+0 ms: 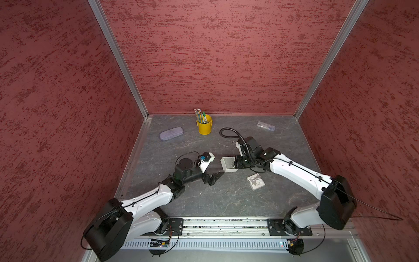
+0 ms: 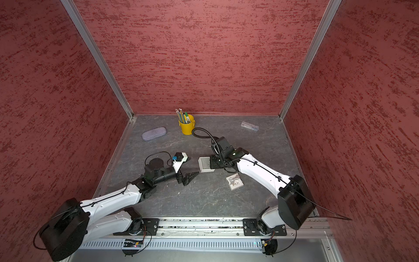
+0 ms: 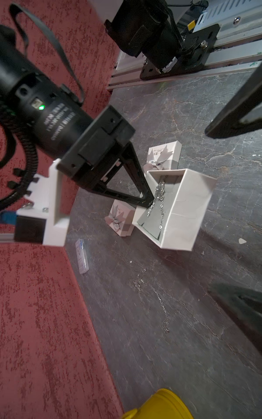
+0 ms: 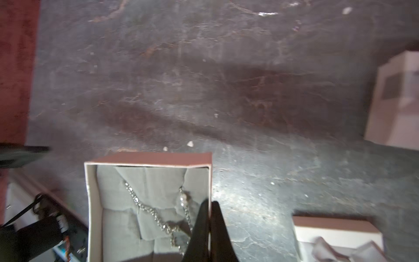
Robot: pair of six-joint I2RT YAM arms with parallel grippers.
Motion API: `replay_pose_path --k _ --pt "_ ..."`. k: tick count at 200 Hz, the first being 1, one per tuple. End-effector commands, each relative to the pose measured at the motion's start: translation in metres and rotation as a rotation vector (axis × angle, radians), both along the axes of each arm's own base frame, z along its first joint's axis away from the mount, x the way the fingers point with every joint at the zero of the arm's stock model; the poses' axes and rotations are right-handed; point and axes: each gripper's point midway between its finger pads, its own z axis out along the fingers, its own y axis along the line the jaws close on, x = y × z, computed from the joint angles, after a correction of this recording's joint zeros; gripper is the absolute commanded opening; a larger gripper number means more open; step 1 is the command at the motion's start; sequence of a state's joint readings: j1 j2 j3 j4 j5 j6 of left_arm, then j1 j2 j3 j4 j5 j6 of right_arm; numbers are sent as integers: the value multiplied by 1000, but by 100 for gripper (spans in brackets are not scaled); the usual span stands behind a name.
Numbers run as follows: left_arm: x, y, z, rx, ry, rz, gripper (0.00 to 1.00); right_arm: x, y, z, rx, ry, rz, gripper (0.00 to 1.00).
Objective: Take the necklace out of the lift-off lid jewelry box
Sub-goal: Place the jewelry box at the center of the board, then take out the inner lining from the jewelry box.
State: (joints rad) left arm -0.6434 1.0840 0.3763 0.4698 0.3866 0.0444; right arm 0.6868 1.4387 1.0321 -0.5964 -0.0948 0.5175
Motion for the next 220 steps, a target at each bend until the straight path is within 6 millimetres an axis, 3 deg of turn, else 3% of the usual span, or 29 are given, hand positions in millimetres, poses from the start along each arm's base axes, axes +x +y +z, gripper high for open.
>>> replay_pose_path --k 1,33,51,72,105,120,131,146,178,198,220 --pt "9 20 -11 -28 167 154 100 -5 -9 -21 -80 -52 -94 0" --pt "14 46 -22 -116 439 330 100 -26 0 -53 -105 -47 -89 0" --pt "8 46 -22 -151 457 297 100 -32 -4 -75 -162 -29 -85 0" --pt "5 50 -29 -175 490 319 100 -34 -4 -80 -168 -22 -82 1" --pt "3 52 -45 -139 575 352 100 -33 -5 -66 -160 -40 -94 35" --pt "2 52 -50 -120 611 357 99 -34 -7 -60 -166 -38 -91 43" --pt "0 52 -53 -113 641 360 95 -35 -8 -57 -179 -27 -92 44" --pt "-2 50 -56 -104 690 374 88 -36 -8 -37 -145 -40 -98 46" --pt "-10 44 -72 -50 822 464 74 -40 9 -5 -51 -34 -78 53" --pt "-16 34 -81 -36 892 504 70 -46 27 3 -22 -15 -56 53" --pt "-20 19 -91 -65 972 519 63 -53 40 -10 -18 25 -32 54"
